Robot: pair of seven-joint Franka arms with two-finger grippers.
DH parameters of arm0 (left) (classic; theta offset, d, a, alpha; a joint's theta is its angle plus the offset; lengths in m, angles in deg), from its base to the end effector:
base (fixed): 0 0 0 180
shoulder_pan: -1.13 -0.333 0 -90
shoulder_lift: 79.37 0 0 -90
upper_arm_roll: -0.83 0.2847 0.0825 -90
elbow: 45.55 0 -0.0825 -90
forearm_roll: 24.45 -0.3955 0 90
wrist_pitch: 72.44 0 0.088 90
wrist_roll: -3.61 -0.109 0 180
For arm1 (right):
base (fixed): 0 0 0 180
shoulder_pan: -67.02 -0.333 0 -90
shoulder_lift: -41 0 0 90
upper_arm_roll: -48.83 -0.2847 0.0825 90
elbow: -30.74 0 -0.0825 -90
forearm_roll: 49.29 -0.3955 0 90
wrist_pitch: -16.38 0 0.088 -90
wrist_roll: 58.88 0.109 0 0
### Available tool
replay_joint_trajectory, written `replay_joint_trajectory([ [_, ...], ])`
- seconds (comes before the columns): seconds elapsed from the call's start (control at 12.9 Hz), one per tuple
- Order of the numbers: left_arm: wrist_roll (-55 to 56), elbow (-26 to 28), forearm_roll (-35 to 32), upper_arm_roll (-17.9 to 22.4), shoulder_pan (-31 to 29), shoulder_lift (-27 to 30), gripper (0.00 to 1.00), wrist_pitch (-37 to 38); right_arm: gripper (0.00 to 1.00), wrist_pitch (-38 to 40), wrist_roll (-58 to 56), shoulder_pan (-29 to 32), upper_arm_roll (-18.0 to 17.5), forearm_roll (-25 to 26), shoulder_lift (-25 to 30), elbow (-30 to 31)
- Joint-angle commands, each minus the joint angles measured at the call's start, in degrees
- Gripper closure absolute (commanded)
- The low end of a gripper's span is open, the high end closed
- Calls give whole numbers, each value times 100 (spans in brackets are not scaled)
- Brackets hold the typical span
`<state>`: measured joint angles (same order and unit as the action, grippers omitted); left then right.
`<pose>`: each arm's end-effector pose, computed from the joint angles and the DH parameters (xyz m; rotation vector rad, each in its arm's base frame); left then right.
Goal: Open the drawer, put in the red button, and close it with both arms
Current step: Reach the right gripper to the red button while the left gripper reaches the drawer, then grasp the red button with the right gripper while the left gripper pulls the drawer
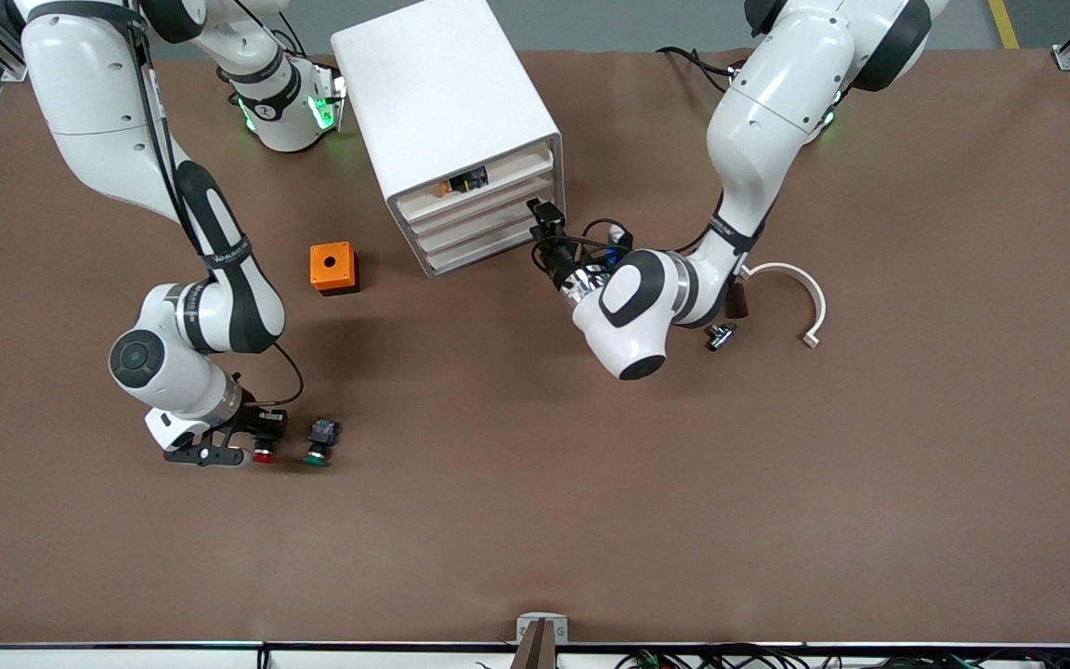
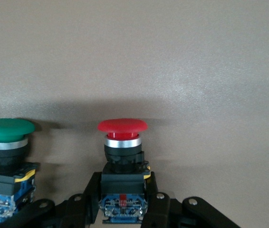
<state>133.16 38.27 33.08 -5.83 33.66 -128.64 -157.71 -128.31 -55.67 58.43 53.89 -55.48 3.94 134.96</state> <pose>0.4360 -0.4692 0.1585 -1.1598 -1.7594 1.4034 0.6426 0.0405 0.1514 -3.1223 0.0956 -0.0978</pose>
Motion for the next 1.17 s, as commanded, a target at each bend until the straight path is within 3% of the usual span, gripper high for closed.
replay_joint_trajectory([
  [0.0, 298, -146, 268, 25, 210, -127, 42, -60, 92, 536, 4, 24, 4, -111, 198, -199],
  [0.16, 552, -216, 294, 16, 324, -127, 44, -51, 95, 1071, 48, 24, 13, -163, 339, -393],
  [0.31, 632, -225, 321, 16, 404, -127, 52, -60, 96, 1634, 179, 24, 22, -163, 471, -586],
  [0.39, 598, -225, 321, 16, 474, -136, 63, -104, 96, 1785, 284, 15, 22, -163, 550, -665],
  [0.54, 562, -225, 321, 17, 457, -127, 98, -130, 95, 2066, 539, -37, 22, -155, 752, -710],
  [0.85, -42, -278, 329, 52, 63, -101, 100, -130, 97, 3575, 1592, -213, 22, -111, 894, -1428],
  [1.09, -447, -585, 329, 69, -447, -127, 100, -130, 96, 4053, 2506, -415, 13, -111, 1033, -1642],
])
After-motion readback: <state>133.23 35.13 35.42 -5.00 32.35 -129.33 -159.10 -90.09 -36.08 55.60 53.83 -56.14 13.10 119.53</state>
